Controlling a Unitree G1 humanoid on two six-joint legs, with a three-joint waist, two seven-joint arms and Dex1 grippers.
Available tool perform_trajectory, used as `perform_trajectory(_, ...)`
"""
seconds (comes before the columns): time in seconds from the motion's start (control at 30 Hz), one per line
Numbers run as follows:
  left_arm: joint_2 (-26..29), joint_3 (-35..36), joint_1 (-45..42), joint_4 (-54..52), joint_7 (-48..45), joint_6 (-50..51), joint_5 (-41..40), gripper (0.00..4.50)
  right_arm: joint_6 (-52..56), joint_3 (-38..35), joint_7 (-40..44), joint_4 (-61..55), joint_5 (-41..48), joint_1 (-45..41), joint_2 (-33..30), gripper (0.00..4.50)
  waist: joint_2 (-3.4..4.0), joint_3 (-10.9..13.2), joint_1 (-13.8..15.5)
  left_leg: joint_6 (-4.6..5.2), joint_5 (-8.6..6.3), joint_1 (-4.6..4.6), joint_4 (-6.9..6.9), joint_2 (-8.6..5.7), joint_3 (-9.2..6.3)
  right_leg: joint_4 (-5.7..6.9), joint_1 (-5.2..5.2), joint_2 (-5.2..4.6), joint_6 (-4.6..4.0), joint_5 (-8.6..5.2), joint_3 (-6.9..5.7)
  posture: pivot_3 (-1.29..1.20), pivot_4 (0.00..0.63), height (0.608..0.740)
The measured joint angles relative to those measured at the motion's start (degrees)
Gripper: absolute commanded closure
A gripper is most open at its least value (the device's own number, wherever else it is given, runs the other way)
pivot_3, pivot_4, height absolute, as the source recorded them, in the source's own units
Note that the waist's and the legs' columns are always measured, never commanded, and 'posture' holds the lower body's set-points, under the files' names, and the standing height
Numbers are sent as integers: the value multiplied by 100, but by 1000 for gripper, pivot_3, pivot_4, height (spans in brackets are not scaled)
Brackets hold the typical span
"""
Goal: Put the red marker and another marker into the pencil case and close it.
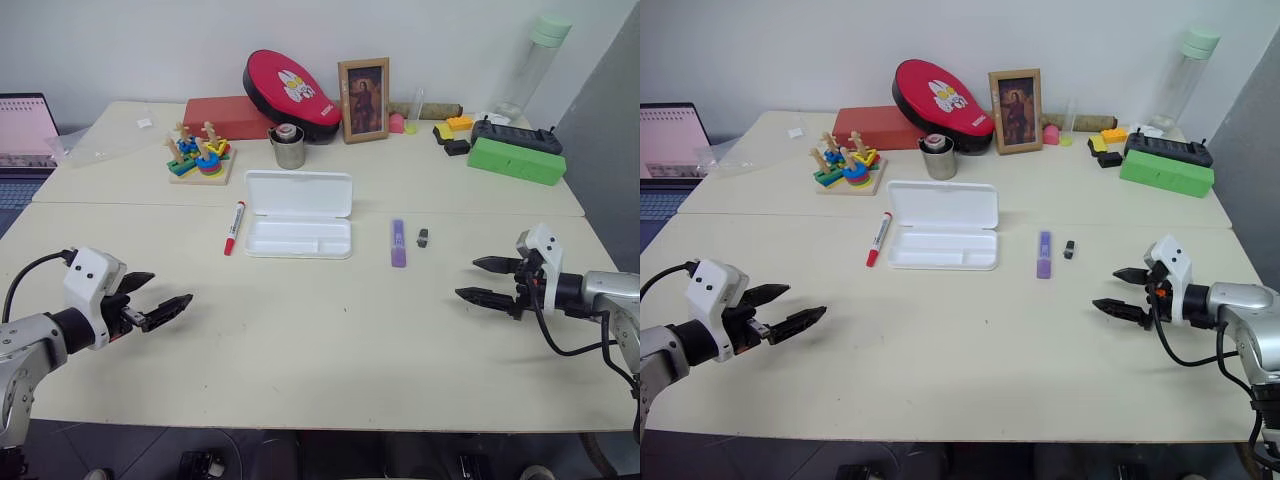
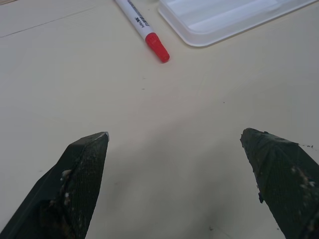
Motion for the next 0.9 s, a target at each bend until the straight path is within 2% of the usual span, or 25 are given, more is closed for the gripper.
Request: perform_trajectory(0.9, -24, -90, -26, 21, -67, -17, 121, 0, 88, 13, 26, -28, -9, 13, 53, 50, 0, 0, -1, 0, 0, 0, 2, 0, 0, 2, 2, 0, 0, 1, 0, 0, 150, 740)
